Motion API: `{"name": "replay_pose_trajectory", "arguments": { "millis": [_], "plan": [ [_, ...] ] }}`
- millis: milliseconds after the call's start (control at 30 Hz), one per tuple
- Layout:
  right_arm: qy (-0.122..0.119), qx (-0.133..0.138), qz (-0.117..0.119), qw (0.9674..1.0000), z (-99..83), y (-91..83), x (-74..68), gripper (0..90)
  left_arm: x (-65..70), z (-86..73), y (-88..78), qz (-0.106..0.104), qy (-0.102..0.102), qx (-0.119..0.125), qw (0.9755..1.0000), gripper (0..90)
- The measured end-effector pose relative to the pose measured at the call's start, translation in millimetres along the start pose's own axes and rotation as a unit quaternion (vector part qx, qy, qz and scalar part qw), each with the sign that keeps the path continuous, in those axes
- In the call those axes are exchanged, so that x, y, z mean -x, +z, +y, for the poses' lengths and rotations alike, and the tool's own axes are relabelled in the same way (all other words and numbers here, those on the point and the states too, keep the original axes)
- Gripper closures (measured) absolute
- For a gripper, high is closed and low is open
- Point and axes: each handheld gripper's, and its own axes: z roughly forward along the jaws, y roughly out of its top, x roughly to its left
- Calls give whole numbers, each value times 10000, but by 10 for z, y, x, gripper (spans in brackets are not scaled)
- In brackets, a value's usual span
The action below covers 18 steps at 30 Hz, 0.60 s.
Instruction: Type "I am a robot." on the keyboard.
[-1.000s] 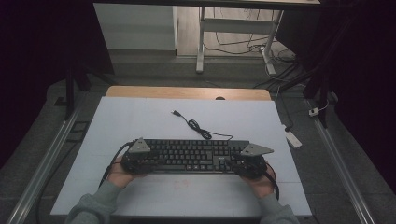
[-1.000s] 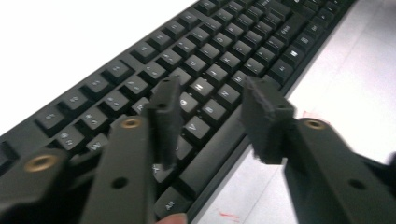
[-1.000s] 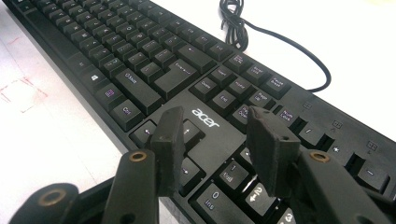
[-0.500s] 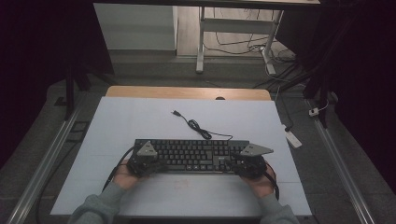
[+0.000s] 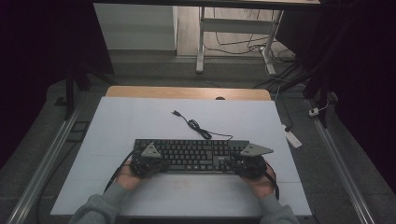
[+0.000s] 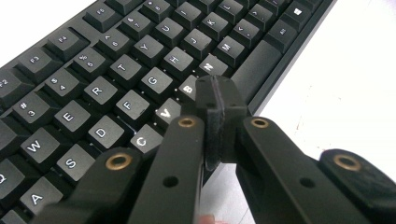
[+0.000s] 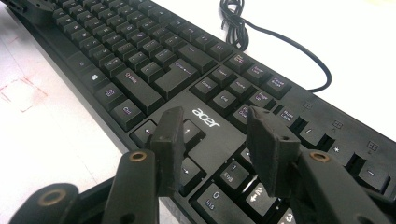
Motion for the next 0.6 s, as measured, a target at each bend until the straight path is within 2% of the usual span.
{"name": "replay_pose_trajectory", "arguments": {
  "millis": [467, 600],
  "plan": [
    [-1, -5, -1, 10000, 0, 2, -2, 567, 17, -10, 24, 15, 41, -8, 10000, 892],
    [3, -14, -5, 10000, 0, -4, 4, 567, 18, -2, -52, 41, 7, 195, 9998, 889]
  ]
}}
